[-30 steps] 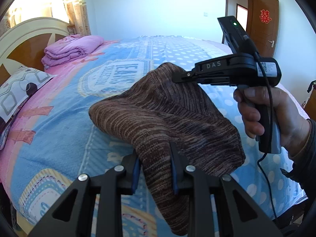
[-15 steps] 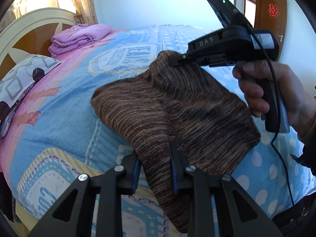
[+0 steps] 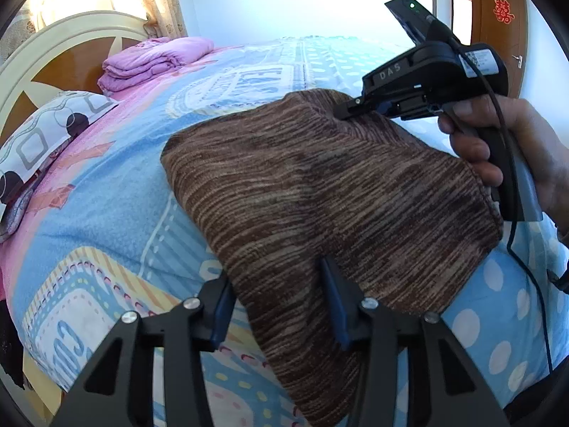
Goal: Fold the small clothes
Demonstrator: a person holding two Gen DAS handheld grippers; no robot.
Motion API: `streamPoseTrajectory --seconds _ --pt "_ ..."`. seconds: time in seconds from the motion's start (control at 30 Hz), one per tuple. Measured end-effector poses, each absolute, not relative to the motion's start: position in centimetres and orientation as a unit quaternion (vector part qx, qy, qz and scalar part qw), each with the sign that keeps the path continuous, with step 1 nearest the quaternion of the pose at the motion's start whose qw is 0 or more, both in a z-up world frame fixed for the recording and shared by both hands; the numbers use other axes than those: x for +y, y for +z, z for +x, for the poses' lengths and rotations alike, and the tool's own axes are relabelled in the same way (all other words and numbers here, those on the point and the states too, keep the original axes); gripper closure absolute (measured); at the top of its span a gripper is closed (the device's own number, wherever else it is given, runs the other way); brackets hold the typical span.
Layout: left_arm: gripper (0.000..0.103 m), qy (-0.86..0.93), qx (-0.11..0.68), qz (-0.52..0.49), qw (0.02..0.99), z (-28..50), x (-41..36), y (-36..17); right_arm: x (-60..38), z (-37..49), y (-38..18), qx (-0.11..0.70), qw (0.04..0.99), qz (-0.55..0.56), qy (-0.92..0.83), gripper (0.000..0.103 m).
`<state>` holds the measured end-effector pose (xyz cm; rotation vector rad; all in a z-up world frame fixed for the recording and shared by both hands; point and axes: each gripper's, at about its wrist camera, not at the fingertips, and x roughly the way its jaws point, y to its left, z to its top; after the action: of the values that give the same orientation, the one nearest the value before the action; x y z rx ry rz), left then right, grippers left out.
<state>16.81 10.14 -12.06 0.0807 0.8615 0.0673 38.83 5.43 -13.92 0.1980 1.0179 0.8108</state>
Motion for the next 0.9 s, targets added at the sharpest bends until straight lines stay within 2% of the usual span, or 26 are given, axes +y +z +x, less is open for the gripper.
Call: streamPoseTrajectory --seconds 0.1,0.17,0.23,0.33,0.53,0.57,0.6,0.63,0.7,0.8,0.9 --pt "0.053 0.037 0.412 0.034 0.91 16.6 10.4 -10.9 4.1 38.5 -13.4 0.471 0.789 0.116 0.376 0.084" --pt "0.051 0.044 0.398 0.03 0.916 16.2 10.8 -10.1 2.7 37.5 -12.5 0.463 0.794 0.117 0.376 0.079" --pt "0.038 0.062 0.372 0.038 0.925 16.0 11.3 -9.1 0.8 35.3 -11.0 0.443 0.806 0.105 0.379 0.078" --pt "0.028 0.099 0.349 0.05 0.931 16.4 12.1 -8.6 -1.6 31.6 -9.9 0.427 0.803 0.106 0.403 0.078" --pt "0.026 0.154 0.341 0.052 0.926 19.6 14.6 -9.9 -2.4 24.2 -12.1 0.452 0.776 0.049 0.438 0.074" --pt "0.026 0.157 0.348 0.052 0.923 20.1 14.7 -10.4 -2.1 23.5 -12.5 0.451 0.777 0.036 0.439 0.075" --pt "0.026 0.157 0.357 0.05 0.919 20.4 14.7 -10.9 -1.7 23.1 -13.0 0.449 0.784 0.015 0.428 0.083" --pt "0.025 0.158 0.365 0.046 0.916 20.6 14.8 -11.2 -1.4 22.9 -13.2 0.451 0.789 -0.001 0.417 0.1" --pt "0.025 0.16 0.363 0.046 0.917 20.3 14.6 -11.3 -1.9 23.0 -12.7 0.44 0.798 0.004 0.412 0.101" --pt "0.017 0.17 0.366 0.054 0.913 19.9 14.5 -11.4 -3.2 22.8 -10.4 0.414 0.816 0.0 0.404 0.101" --pt "0.015 0.169 0.367 0.055 0.913 19.9 14.2 -11.7 -3.7 22.5 -9.8 0.41 0.822 -0.024 0.394 0.101"
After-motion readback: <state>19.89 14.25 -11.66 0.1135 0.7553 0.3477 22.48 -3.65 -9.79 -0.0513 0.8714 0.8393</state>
